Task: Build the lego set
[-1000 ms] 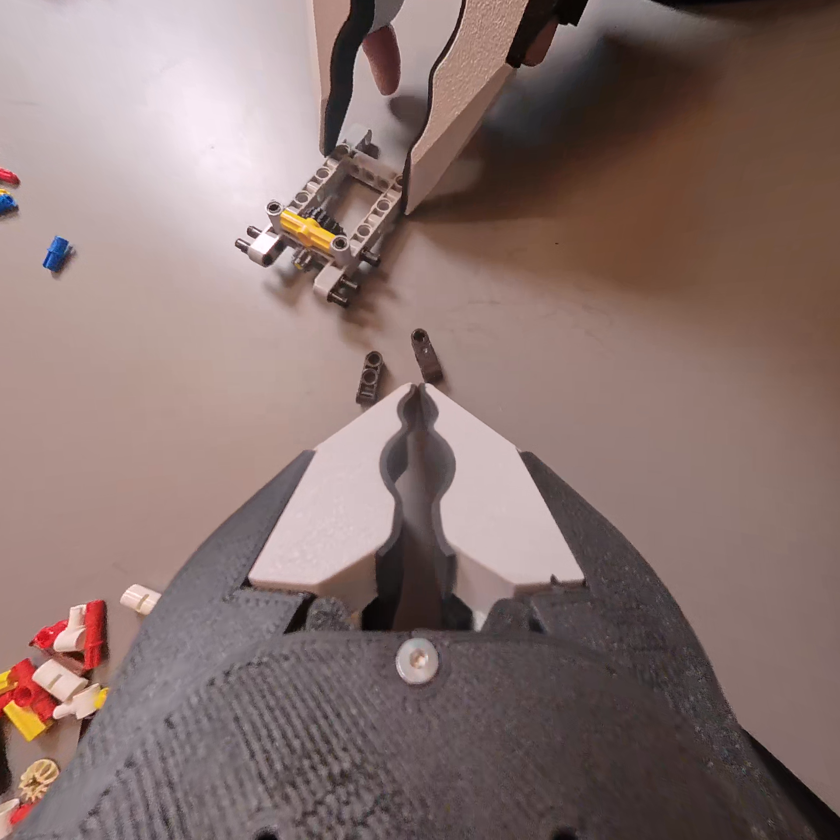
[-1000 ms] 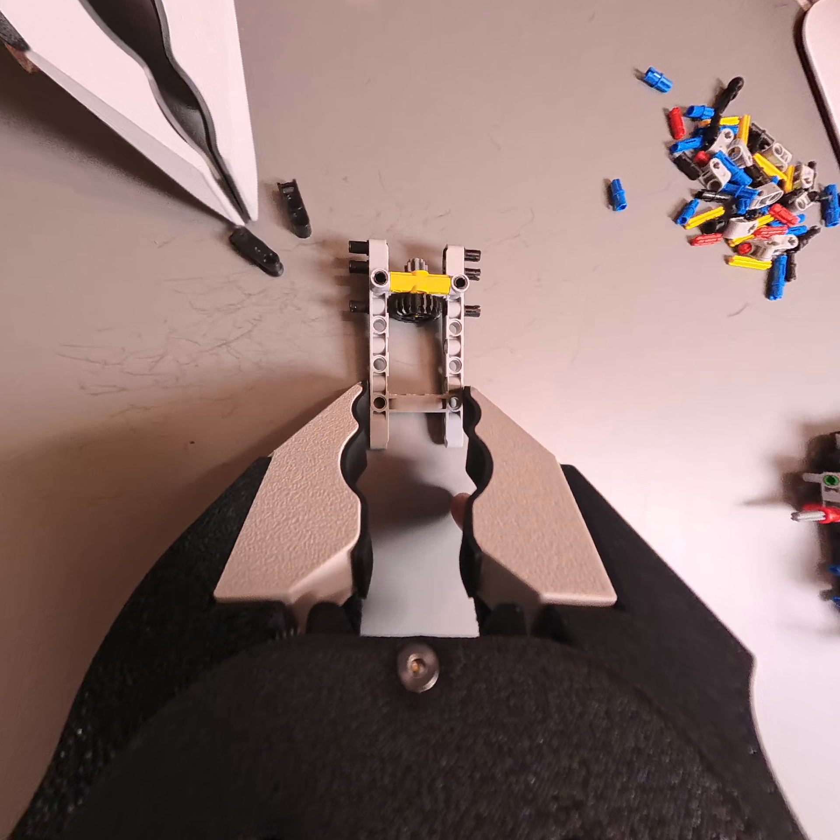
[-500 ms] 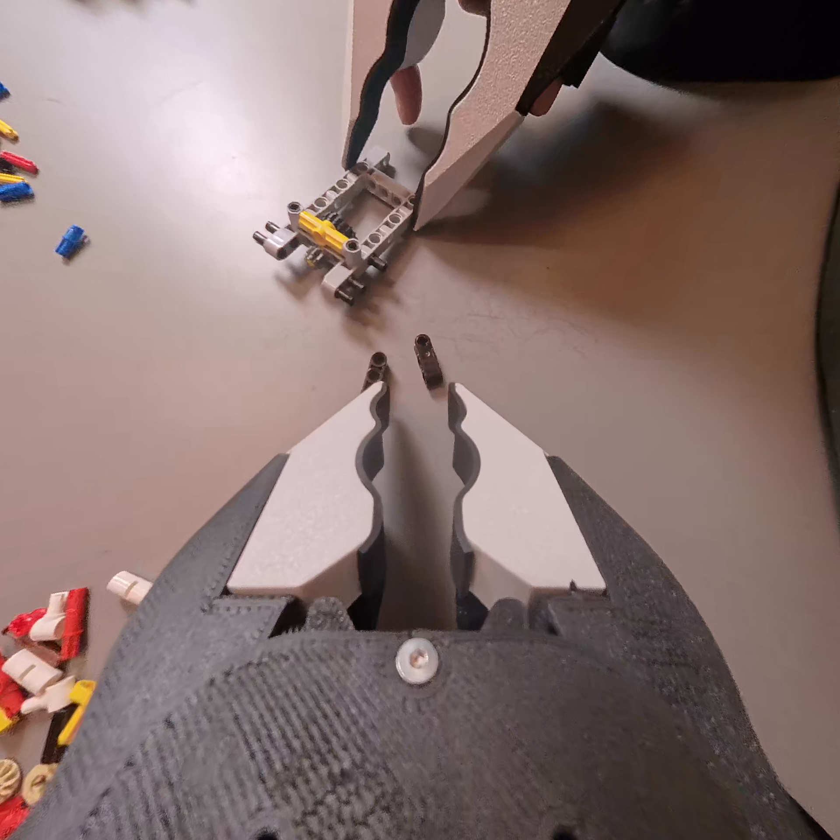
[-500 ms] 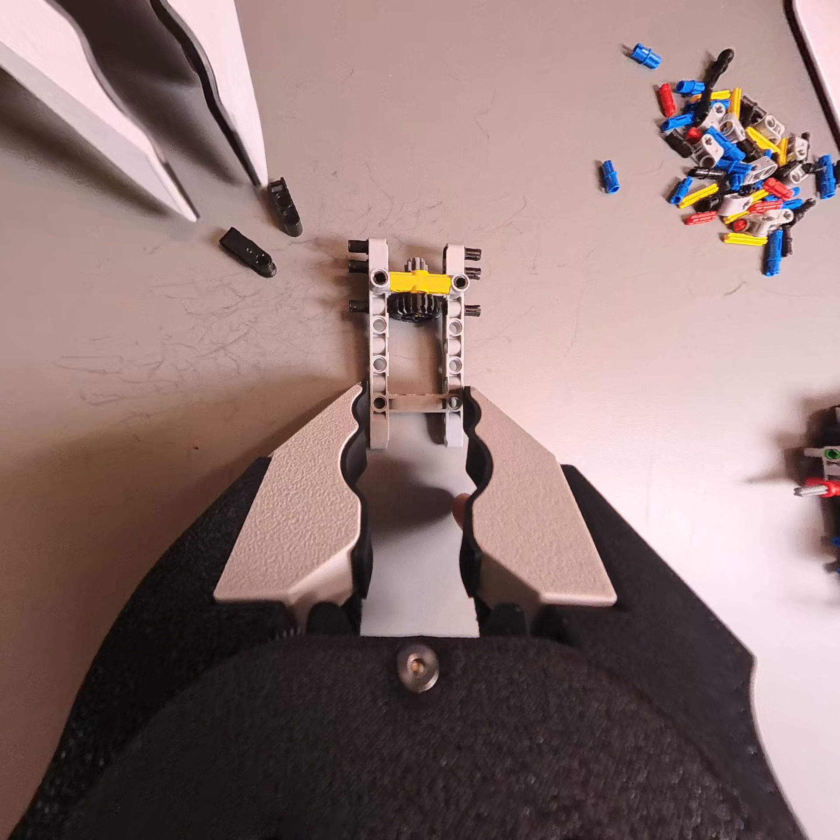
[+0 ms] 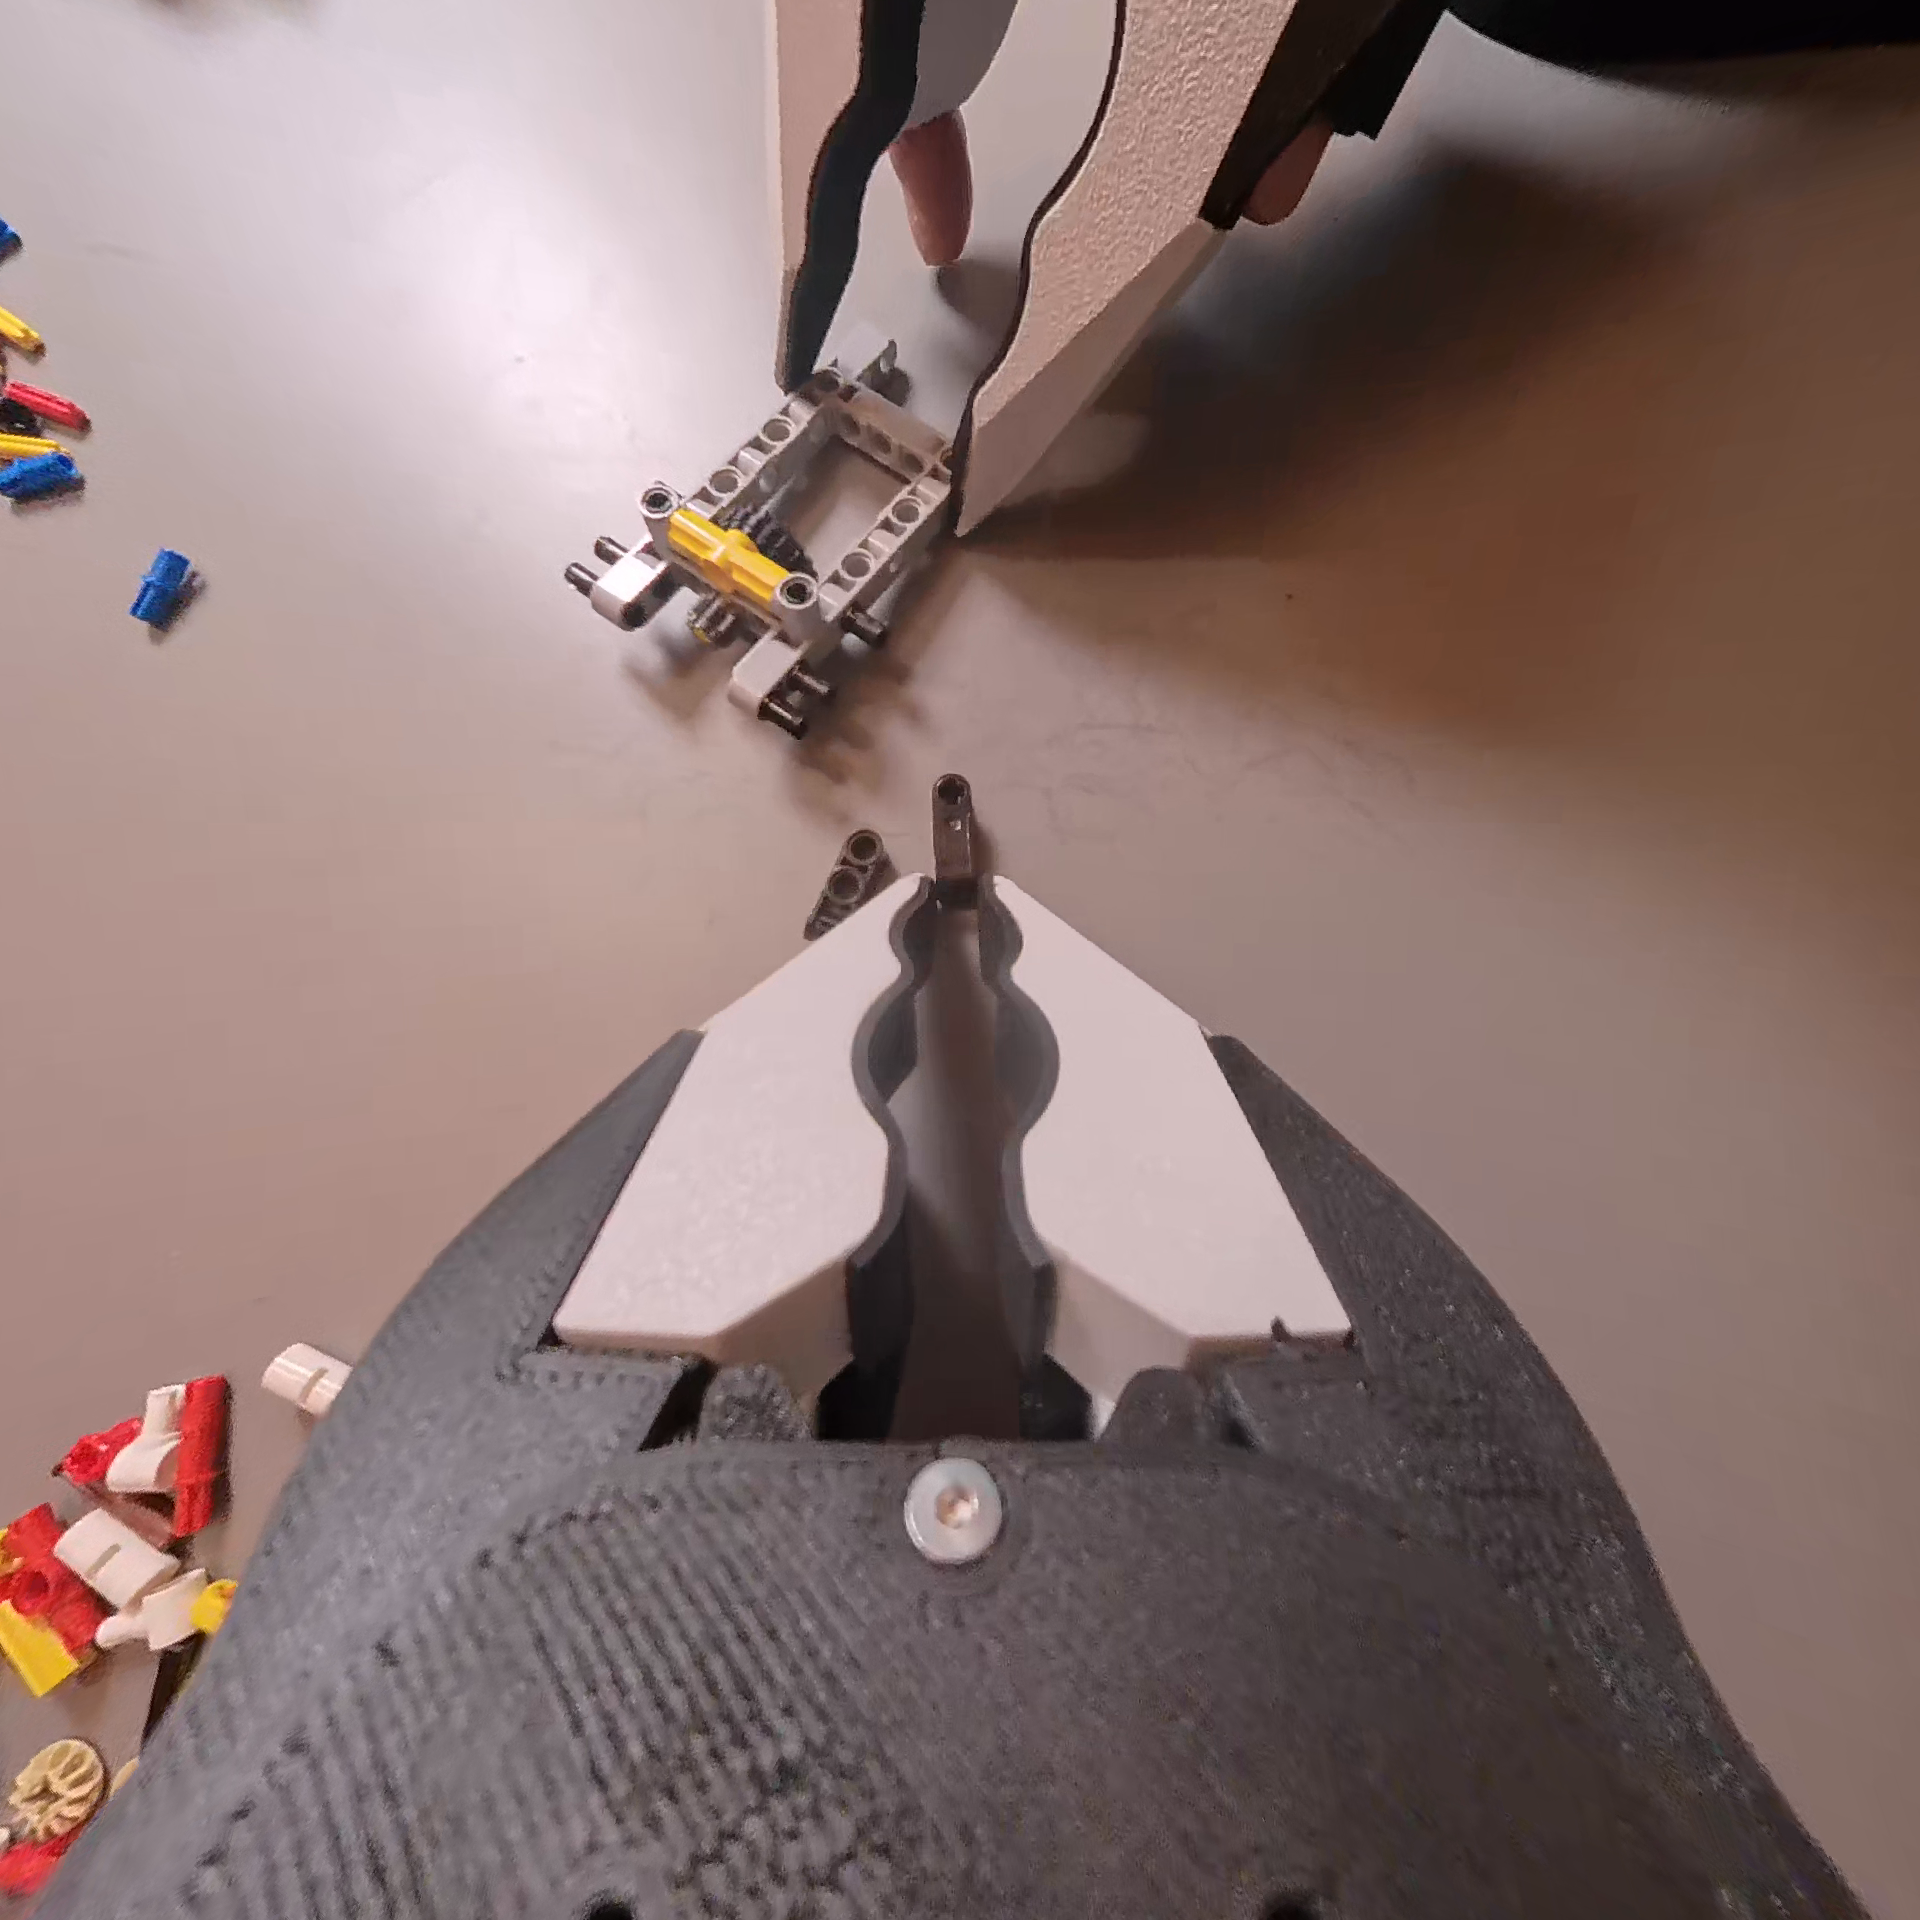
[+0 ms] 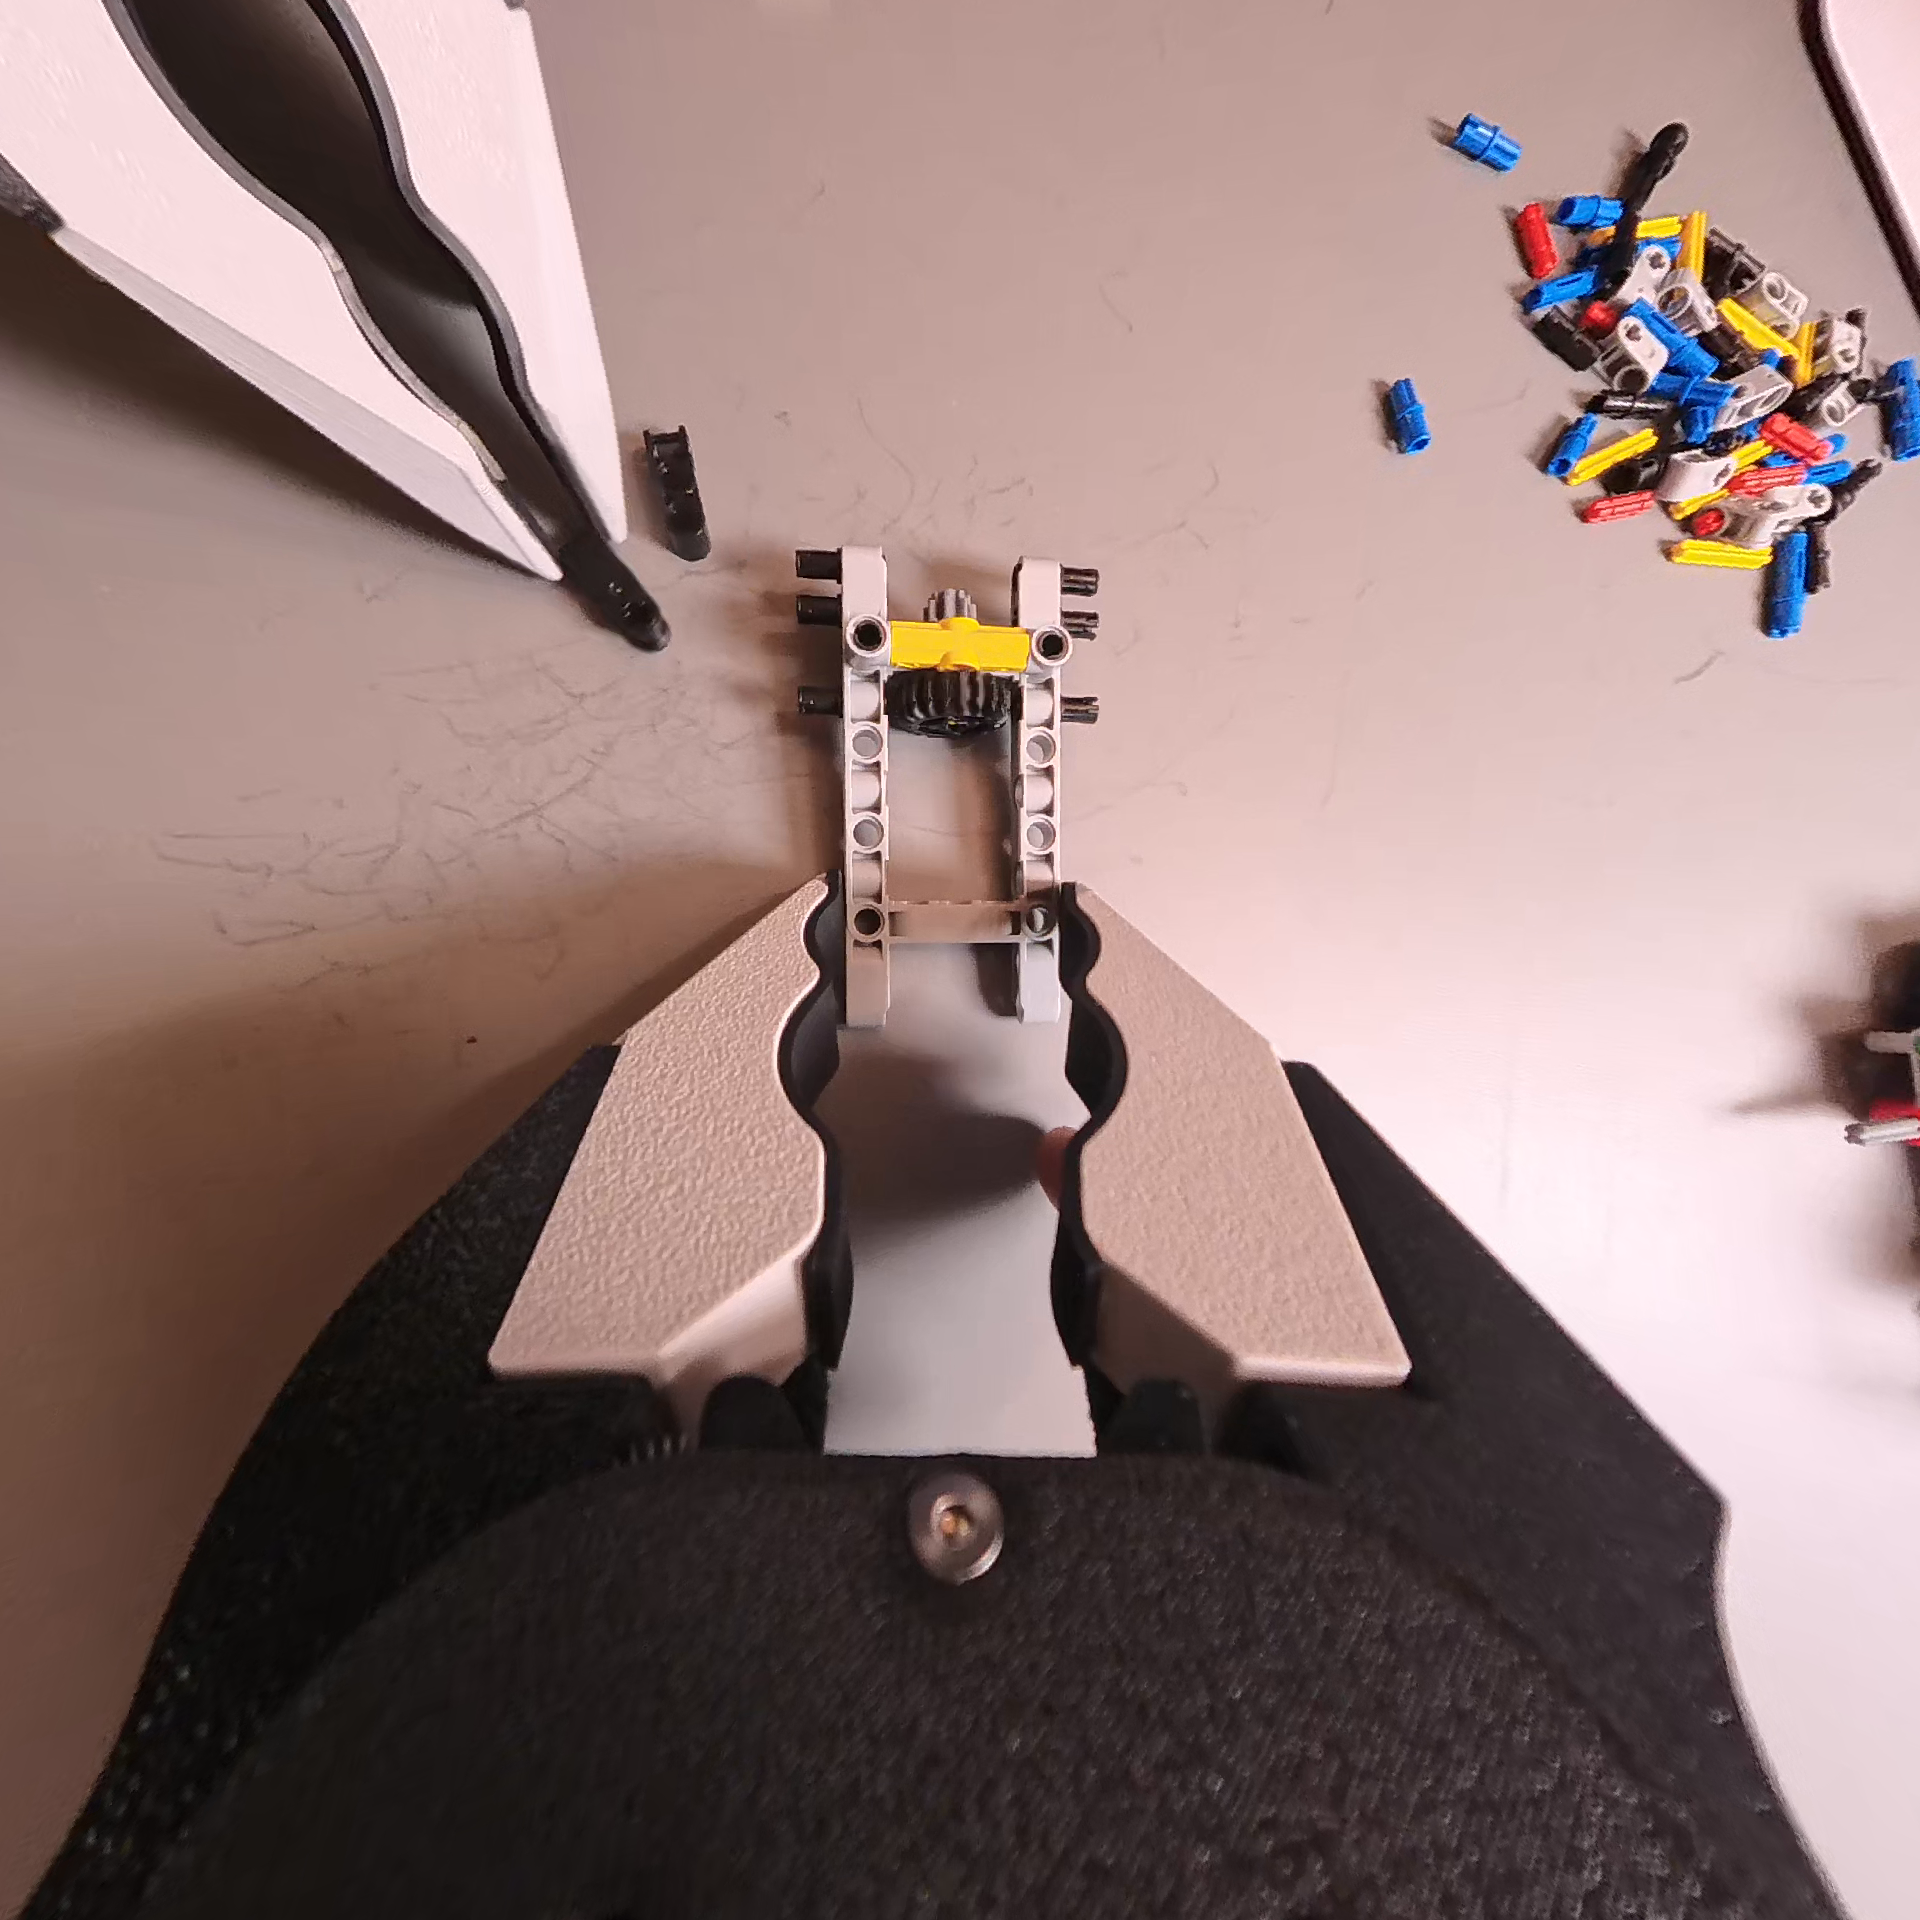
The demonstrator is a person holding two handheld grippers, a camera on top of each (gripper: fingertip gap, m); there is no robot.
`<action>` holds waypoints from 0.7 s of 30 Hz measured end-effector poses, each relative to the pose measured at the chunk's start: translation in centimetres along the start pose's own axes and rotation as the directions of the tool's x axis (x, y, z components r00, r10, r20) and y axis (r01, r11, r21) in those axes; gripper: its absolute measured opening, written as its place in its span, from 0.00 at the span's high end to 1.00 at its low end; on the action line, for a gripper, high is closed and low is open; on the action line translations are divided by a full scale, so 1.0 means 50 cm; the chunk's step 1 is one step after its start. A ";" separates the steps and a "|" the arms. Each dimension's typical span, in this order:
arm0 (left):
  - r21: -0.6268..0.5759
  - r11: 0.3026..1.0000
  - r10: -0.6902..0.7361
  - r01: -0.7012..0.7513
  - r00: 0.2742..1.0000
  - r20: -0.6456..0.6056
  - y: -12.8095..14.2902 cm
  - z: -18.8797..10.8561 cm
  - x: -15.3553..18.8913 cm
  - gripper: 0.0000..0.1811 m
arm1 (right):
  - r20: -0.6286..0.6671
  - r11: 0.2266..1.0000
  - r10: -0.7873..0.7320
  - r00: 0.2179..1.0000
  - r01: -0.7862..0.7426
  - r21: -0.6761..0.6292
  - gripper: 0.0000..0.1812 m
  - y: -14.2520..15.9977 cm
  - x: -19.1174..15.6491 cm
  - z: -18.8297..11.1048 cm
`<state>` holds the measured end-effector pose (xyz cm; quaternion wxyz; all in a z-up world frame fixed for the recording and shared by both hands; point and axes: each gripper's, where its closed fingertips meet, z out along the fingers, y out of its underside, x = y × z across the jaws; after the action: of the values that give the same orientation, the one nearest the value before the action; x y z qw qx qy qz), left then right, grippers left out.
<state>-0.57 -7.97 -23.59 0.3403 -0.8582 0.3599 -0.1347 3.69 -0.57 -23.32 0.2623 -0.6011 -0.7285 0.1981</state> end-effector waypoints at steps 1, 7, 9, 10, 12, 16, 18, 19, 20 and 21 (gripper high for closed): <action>0.003 1.000 -0.002 0.002 1.000 0.005 -0.001 -0.001 -0.002 0.97 | -0.002 1.000 0.004 1.000 -0.004 -0.001 0.78 0.000 0.000 0.000; 0.065 0.997 -0.039 0.039 0.999 -0.006 -0.019 -0.009 -0.005 0.97 | -0.007 0.999 0.038 0.999 -0.038 -0.014 0.78 0.005 0.002 -0.002; 0.091 0.994 -0.059 0.060 0.998 -0.008 -0.026 -0.012 -0.008 0.97 | -0.005 0.999 0.032 0.999 -0.032 -0.015 0.76 0.006 0.002 -0.003; 0.106 0.992 -0.071 0.072 0.997 -0.009 -0.030 -0.014 -0.010 0.97 | -0.003 0.999 0.029 1.000 -0.029 -0.017 0.75 0.007 0.002 -0.004; 0.145 0.984 -0.100 0.101 0.995 -0.014 -0.041 -0.018 -0.014 0.97 | 0.011 1.000 0.024 1.000 -0.024 -0.018 0.72 0.010 0.000 -0.006; 0.262 0.944 -0.189 0.200 0.980 -0.064 -0.074 -0.031 -0.020 0.97 | 0.038 0.999 0.029 0.999 -0.028 -0.023 0.70 0.018 -0.001 -0.012; 0.323 0.908 -0.241 0.268 0.963 -0.121 -0.094 -0.041 -0.020 0.97 | 0.045 0.999 0.028 0.999 -0.027 -0.026 0.71 0.022 -0.001 -0.014; 0.350 0.887 -0.265 0.302 0.953 -0.150 -0.103 -0.046 -0.021 0.97 | 0.046 0.999 0.029 0.999 -0.028 -0.027 0.73 0.023 -0.002 -0.014; 0.370 0.867 -0.287 0.335 0.941 -0.179 -0.110 -0.050 -0.022 0.97 | 0.047 0.999 0.032 0.998 -0.031 -0.027 0.74 0.023 -0.004 -0.015; 0.385 0.848 -0.306 0.363 0.930 -0.204 -0.115 -0.053 -0.023 0.97 | 0.052 0.999 0.039 0.998 -0.038 -0.026 0.75 0.022 -0.006 -0.015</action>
<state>0.36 -5.52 -17.72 0.4613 -0.8043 0.1897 -0.3231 5.05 -0.67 -23.42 0.2319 -0.6129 -0.7257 0.2096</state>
